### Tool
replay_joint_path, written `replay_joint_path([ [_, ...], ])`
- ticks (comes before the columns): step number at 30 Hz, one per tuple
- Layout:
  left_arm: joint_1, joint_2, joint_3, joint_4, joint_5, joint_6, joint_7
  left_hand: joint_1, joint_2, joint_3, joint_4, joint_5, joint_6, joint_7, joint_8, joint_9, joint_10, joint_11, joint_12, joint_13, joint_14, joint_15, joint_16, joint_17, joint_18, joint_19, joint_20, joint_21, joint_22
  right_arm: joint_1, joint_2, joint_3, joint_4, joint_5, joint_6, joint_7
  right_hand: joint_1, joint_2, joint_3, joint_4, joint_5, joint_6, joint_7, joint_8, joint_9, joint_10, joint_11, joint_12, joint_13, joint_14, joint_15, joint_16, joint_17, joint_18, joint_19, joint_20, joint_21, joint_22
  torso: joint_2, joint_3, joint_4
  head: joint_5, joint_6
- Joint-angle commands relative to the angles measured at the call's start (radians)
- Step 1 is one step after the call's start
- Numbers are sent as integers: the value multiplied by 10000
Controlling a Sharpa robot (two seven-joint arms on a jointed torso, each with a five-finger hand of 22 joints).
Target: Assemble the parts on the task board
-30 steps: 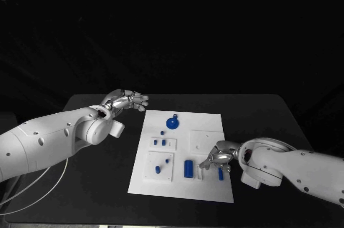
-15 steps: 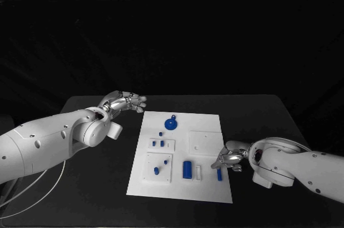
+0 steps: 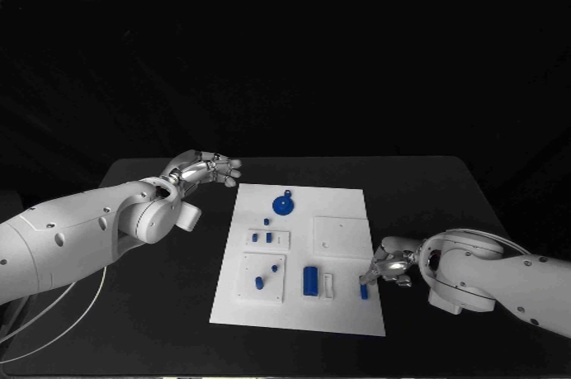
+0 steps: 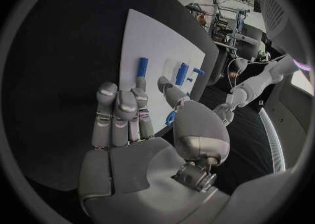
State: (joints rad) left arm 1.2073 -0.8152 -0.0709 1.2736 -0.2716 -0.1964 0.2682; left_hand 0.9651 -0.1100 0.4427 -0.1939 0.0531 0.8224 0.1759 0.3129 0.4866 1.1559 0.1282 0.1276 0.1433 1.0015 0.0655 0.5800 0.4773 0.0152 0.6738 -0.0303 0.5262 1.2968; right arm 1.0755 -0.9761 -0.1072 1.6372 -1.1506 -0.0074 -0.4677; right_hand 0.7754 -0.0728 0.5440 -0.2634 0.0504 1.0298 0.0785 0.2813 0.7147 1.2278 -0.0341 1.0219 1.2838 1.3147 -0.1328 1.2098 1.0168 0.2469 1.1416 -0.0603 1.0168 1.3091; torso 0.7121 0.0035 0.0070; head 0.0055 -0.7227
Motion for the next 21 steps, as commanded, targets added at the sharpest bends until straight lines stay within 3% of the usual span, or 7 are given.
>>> replay_joint_path([
  [1, 4, 24, 3, 9, 35, 169, 66, -103, -15, -40, -4, -34, 21, -37, 44, -7, 23, -36, -11, 15, 25, 25, -60, 18, -17, 34, -12, -33, 15, -64, 130, -59, -51, -601, 310, -596, -149, -75, -56, 118, -12, 18, -13, -3, 8, -20, -1, -89, -56, -9, -65, -17, 10, 149, 52, 1, 8, 128, -4, 1, 5, -13, -3],
  [8, 4, 4, -2, 17, 35, 193, 58, -83, -9, -38, -16, -33, 21, -39, 45, -6, 23, -38, -12, 15, 25, 24, -66, 27, -13, 34, -14, -38, 20, -332, 385, -116, -199, -974, 92, -789, -274, -191, 6, 268, -11, -130, 23, -141, -27, -150, 30, -250, -141, -21, -42, -35, 7, 149, 25, -14, -13, 124, 5, 3, 10, -11, -32],
  [21, 4, -28, -3, 24, 34, 195, 48, -59, -2, -37, -32, -30, 20, -40, 46, -6, 24, -39, -13, 15, 26, 23, -75, 41, -10, 36, -14, -45, 28, -527, 733, -122, -298, -2702, -300, -1017, -229, -227, 117, 313, -11, -145, 45, -206, -63, -107, 53, -186, -114, -11, -17, -32, 11, 149, 37, -25, -4, 129, 2, 7, 7, 24, -78],
])
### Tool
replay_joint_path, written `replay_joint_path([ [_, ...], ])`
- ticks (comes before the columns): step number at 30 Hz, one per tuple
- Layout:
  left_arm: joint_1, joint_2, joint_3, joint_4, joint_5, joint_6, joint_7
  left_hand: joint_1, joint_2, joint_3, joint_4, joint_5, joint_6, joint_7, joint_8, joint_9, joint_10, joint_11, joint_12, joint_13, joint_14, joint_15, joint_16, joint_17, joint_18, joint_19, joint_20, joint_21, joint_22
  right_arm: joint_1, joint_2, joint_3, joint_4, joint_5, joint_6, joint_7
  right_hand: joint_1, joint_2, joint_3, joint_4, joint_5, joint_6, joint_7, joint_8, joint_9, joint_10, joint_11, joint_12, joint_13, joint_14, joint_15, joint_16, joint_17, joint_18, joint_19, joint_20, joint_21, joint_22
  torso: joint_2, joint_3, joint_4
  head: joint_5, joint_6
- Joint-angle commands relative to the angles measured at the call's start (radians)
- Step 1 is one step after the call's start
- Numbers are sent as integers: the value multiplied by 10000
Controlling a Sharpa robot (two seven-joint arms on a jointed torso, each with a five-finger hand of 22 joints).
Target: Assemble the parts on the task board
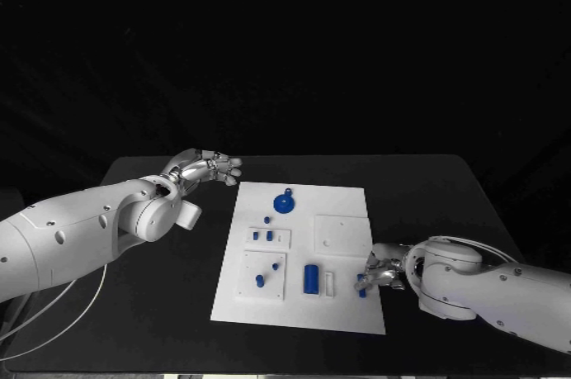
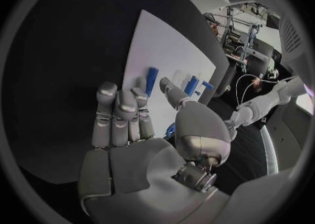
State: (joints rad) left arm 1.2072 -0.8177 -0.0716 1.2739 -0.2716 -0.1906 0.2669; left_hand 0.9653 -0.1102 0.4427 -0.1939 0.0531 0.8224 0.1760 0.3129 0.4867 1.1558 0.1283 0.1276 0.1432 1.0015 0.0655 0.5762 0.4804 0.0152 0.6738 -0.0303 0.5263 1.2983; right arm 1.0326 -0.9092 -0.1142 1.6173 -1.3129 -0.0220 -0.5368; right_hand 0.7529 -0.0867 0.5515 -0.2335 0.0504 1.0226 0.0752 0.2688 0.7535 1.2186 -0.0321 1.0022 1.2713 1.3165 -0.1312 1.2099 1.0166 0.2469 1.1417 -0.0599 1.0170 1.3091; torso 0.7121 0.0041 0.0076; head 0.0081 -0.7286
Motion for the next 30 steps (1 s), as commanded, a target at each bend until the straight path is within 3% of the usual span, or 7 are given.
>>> replay_joint_path([
  [1, 5, -3, 4, 18, 35, 137, 60, -74, 5, -44, -23, -31, 20, -39, 46, -6, 24, -38, -13, 15, 28, 24, -39, 15, -12, 38, -11, -48, 15, -112, 104, -53, -114, -1130, -166, -344, -7, -82, 53, 27, -12, -64, 79, -81, -452, -4, 32, 24, 17, -25, -33, -30, 14, 149, 39, -29, -5, 130, 2, 1, 1, 2, -21],
  [8, 5, 0, 4, 23, 35, 155, 52, -78, 8, -48, -21, -31, 19, -39, 46, -6, 25, -38, -13, 15, 29, 24, -43, 21, -12, 39, -11, -51, 17, -235, 422, -53, -215, -2431, -82, -446, 128, -93, 188, 9, -11, -19, 70, -97, -464, 42, 24, 73, 34, -16, -40, -19, 23, 149, 58, -44, 13, 137, 4, -3, 9, 17, -47],
  [13, 5, -10, 4, 21, 35, 169, 43, -78, 13, -48, -20, -31, 19, -38, 46, -6, 25, -38, -14, 15, 30, 24, -44, 24, -12, 40, -11, -52, 19, -332, 641, -73, -253, -3137, 71, -495, 641, -454, 783, -25, -13, 25, 82, -159, -495, 39, 36, 58, 11, 0, -26, -22, 22, 149, 91, -36, 24, 133, -1, -6, 4, 21, -81],
  [22, 5, -21, 3, 22, 34, 177, 28, -75, 17, -50, -21, -31, 17, -38, 46, -7, 24, -38, -15, 15, 32, 24, -48, 30, -11, 41, -11, -56, 22, -479, 789, -95, -263, -3352, 467, -496, 1115, -750, 1099, -235, -13, 3, 117, -244, -524, 1, 71, 60, 8, 9, 9, -42, 9, 149, 82, -3, 37, 140, -2, -14, 21, -5, -102],
  [30, 5, -26, 3, 31, 34, 176, 29, -72, 17, -53, -25, -31, 14, -38, 45, -7, 23, -37, -16, 15, 33, 23, -51, 36, -10, 42, -11, -59, 25, -498, 730, -107, -225, -3272, 600, -480, 1402, -1261, 1371, -173, -13, -23, 148, -322, -556, -57, 101, 34, -13, 22, 39, -64, -4, 149, 94, 40, 29, 126, -3, -17, 7, -8, -118],
])
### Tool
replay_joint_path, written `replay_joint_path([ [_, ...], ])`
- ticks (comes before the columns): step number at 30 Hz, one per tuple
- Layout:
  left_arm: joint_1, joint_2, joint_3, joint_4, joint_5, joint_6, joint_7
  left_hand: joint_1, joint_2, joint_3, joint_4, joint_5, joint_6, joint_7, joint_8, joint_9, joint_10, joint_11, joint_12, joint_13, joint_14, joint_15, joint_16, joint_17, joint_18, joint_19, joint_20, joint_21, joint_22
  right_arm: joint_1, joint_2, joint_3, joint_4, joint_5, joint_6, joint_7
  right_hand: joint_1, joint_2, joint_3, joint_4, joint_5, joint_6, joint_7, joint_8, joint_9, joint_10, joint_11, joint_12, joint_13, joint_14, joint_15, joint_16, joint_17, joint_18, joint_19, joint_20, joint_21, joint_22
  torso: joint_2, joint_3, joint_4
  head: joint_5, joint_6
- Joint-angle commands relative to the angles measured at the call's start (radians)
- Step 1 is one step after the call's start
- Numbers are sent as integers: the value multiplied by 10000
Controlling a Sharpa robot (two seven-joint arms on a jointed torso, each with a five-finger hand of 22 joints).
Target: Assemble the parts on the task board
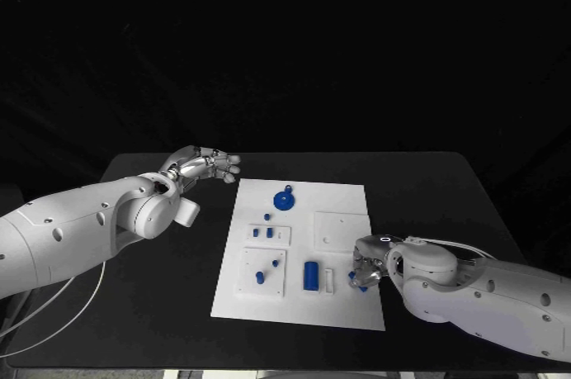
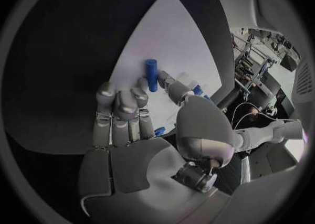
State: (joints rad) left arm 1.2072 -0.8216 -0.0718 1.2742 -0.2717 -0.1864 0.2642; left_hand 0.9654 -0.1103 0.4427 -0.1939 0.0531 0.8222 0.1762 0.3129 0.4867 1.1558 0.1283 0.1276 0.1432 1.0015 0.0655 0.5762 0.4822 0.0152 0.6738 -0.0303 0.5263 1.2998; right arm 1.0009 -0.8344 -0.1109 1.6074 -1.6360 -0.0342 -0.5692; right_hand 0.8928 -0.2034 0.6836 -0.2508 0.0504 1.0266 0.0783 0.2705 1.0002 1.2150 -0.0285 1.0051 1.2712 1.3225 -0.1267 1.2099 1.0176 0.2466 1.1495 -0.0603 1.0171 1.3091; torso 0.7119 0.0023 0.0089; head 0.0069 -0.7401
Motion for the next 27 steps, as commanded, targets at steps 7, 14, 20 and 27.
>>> replay_joint_path([
  [7, 5, 20, 5, 25, 33, 125, 51, -69, 21, -53, -26, -30, 15, -40, 45, -8, 23, -37, -17, 15, 34, 23, -54, 23, -10, 43, -11, -61, 13, -181, -63, -140, -199, 1474, 661, -93, -117, 275, 864, 928, -6, -202, 202, -557, -3229, 8, 156, 45, -24, -17, 87, -96, -35, 151, 41, 139, -31, 87, -3, 16, -8, 23, -8],
  [14, 5, 29, 5, 23, 29, 120, 45, -56, 28, -50, -33, -29, 13, -41, 44, -8, 22, -38, -17, 15, 36, 22, -57, 30, -8, 45, -13, -64, 16, -179, -67, -138, -161, 1776, 393, -25, -45, 1030, 1570, 204, 2101, -65, 212, -595, -3395, 56, 164, 184, 21, -23, 92, -46, 9, 152, -29, 145, 97, 188, 2, 23, -13, 42, -13],
  [20, 6, 28, 4, 22, 25, 114, 41, -45, 30, -50, -40, -29, 12, -41, 44, -8, 22, -38, -18, 15, 38, 21, -60, 35, -7, 46, -13, -66, 20, -173, -144, -134, -63, 1811, 118, -4, -401, 957, 1253, -43, 1720, 42, 195, -571, -3456, 128, 153, 255, 22, -2, 78, -37, 9, 152, 25, 180, 164, 171, -2, 19, -15, 39, -22],
  [27, 6, 31, 4, 24, 17, 110, 33, -39, 30, -50, -44, -29, 12, -41, 44, -8, 22, -38, -19, 15, 39, 20, -62, 40, -7, 47, -13, -68, 22, -60, -278, -80, 167, 3025, -1001, 267, -563, 525, 1042, 294, 349, 176, 135, -548, -3554, 214, 87, 325, 9, 11, 21, -42, 2, 152, 70, 128, 131, 117, 3, 15, -5, 37, 3],
])
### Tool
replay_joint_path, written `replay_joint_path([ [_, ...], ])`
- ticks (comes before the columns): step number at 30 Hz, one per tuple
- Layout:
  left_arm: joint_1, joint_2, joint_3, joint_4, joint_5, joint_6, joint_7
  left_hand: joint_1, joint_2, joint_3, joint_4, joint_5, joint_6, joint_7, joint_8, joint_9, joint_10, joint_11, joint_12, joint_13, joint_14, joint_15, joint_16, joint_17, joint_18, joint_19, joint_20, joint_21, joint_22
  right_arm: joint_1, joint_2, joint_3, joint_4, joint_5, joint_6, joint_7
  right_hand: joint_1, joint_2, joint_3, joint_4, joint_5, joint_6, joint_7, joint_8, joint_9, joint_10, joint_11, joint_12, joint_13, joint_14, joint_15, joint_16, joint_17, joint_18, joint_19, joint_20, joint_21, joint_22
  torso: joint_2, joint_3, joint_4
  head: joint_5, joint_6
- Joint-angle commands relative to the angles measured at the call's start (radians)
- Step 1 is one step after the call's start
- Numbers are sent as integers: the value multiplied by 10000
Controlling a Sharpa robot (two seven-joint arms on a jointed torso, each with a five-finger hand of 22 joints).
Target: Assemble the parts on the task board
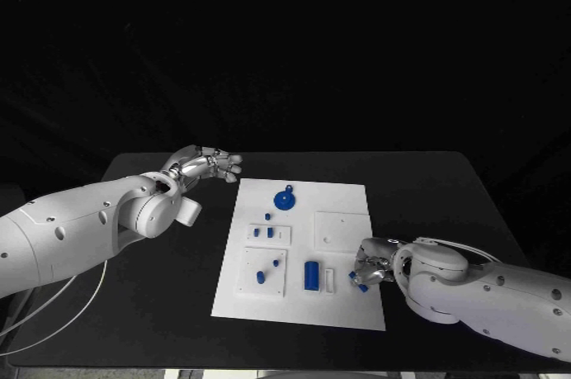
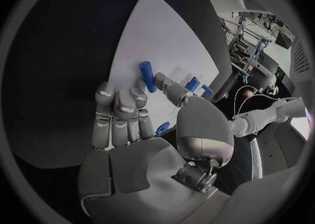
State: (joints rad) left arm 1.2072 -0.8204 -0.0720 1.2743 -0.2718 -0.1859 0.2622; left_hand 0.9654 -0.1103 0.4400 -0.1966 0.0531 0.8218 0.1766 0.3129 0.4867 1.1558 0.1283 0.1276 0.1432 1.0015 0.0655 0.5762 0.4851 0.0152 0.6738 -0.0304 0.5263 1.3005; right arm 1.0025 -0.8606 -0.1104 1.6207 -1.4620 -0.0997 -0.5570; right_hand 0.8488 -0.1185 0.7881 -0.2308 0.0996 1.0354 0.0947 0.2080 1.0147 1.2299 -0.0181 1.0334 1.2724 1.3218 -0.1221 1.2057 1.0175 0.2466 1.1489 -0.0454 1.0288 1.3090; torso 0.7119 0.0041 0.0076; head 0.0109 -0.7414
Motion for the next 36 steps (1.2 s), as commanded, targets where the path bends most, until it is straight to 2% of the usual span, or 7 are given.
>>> replay_joint_path([
  [1, 6, 21, 6, 25, 19, 108, 53, -39, 30, -23, -18, -29, 16, -46, 45, -8, 22, -38, -19, 15, 39, 20, -62, 11, -7, 47, -13, -69, 15, -28, -28, -79, 61, 1583, -496, 190, -125, -384, -2, 144, -204, 106, -34, 83, -3705, 69, -23, 43, -6, 17, -30, -1, 3, 152, 82, -29, 11, 115, 1, -5, 6, -5, 13],
  [5, 6, 28, 6, 27, 17, 107, 54, -35, 31, -23, -20, -29, 17, -46, 45, -8, 22, -38, -19, 15, 40, 20, -64, 14, -7, 48, -13, -70, 17, 129, -62, -63, 183, 2614, -1001, 347, -145, -461, -13, 273, -280, 154, -49, 102, -3717, 67, -38, 21, -30, 14, -45, -5, 1, 152, 93, -43, 4, 110, 0, -10, 7, -6, 21],
  [15, 7, 33, 5, 41, 14, 102, 49, -26, 31, -24, -27, -28, 19, -47, 47, -8, 23, -38, -19, 15, 41, 20, -68, 21, -6, 50, -13, -73, 21, 219, 123, -60, 311, 3460, -1042, 300, -295, -469, -181, 480, -368, 189, -69, 115, -3743, 68, -59, -6, -65, 6, -71, -6, 5, 152, 102, -68, -5, 110, 3, -12, 10, -7, 16],
  [23, 7, 34, 5, 44, 12, 105, 45, -23, 30, -27, -30, -28, 19, -47, 47, -8, 24, -38, -19, 15, 42, 20, -73, 28, -7, 51, -12, -76, 25, 222, 378, -60, 138, 3543, -950, 203, -335, -475, -226, 538, -392, 204, -76, 122, -3748, 51, -66, -39, -89, 1, -78, -9, 5, 151, 99, -75, -11, 110, 1, -10, 10, -29, 15],
  [29, 7, 25, 5, 46, 10, 103, 39, -20, 30, -30, -32, -28, 19, -47, 48, -8, 24, -38, -19, 15, 43, 21, -77, 33, -7, 53, -12, -79, 28, 222, 350, -61, 137, 3009, -502, 35, -357, -509, -265, 557, -430, 201, -78, 120, -3754, 27, -68, -74, -111, -5, -81, -14, 4, 152, 92, -79, -16, 110, 2, -10, 7, -24, 10],
  [32, 7, 15, 5, 44, 10, 103, 28, -20, 30, -31, -33, -28, 19, -47, 48, -8, 24, -38, -20, 15, 43, 21, -78, 35, -8, 53, -12, -80, 29, 222, 335, -61, 165, 2598, -217, -94, -414, -670, -318, 671, -459, 203, -84, 121, -3765, 16, -71, -94, -130, -8, -86, -21, 2, 152, 88, -85, -29, 106, 0, -6, 0, -26, 12],
  [36, 7, 18, 5, 49, 3, 136, 10, -20, 31, -32, -33, -29, 19, -47, 48, -8, 24, -38, -20, 15, 44, 21, -80, 38, -8, 54, -12, -81, 30, 222, 354, -61, 172, 1972, 689, -325, -688, -1000, -427, 1023, -502, 204, -85, 125, -3773, 5, -72, -123, -157, -9, -88, -25, 2, 152, 102, -82, -44, 96, 1, -2, -1, -14, 22],
])
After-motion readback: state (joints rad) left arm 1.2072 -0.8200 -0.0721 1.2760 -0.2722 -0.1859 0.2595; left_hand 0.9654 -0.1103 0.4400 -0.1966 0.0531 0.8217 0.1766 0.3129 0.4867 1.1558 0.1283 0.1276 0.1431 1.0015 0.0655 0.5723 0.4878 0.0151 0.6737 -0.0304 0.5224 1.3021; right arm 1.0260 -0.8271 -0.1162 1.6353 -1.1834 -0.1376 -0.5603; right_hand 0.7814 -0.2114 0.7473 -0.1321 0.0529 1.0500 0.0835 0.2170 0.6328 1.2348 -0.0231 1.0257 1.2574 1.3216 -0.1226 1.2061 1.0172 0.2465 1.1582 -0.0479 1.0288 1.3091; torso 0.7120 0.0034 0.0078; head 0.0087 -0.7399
